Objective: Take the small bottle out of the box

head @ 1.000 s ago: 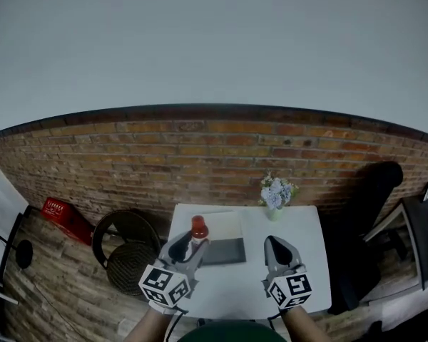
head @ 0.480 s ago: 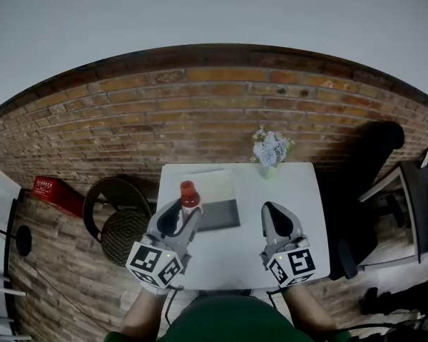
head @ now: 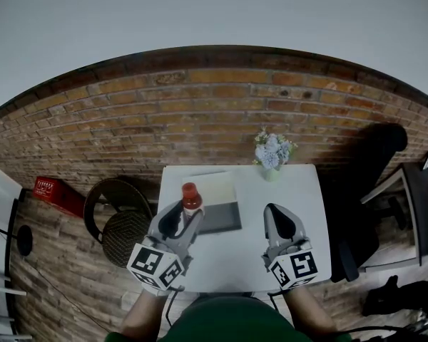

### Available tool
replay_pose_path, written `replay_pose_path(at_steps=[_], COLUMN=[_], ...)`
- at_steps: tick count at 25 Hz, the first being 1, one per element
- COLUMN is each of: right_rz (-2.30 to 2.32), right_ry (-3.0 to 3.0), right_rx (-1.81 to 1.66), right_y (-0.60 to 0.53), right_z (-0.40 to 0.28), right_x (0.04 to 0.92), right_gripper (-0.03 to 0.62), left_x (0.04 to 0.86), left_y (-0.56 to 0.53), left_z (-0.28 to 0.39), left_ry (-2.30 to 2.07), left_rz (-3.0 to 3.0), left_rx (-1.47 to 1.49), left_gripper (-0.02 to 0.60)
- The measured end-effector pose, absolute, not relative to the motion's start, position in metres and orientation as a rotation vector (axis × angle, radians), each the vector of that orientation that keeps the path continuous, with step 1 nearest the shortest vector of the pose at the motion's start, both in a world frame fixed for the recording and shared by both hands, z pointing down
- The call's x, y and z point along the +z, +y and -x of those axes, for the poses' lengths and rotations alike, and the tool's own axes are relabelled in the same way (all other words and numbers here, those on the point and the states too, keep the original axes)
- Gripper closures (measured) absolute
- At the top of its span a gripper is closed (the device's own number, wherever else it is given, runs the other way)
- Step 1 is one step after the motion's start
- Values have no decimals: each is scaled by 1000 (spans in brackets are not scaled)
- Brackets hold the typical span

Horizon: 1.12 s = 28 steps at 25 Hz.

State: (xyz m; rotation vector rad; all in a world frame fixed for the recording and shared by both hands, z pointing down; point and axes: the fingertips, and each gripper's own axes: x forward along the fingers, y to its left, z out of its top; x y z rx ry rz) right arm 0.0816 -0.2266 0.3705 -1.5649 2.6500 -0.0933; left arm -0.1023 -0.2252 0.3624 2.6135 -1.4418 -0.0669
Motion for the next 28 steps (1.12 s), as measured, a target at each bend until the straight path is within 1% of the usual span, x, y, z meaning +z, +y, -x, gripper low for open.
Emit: replay_pose_path(at_steps=[28], right_rz=[1580], right_ry=[2641], right_rx=[-90], right_y=[-208], right_z=[-77], right_x=[368], right_gripper=[591], left_x=[366], left_y=[-211], left_z=[110], left_ry=[-1435], left_rz=[-2632], left_rx=[-29], left_gripper=[383])
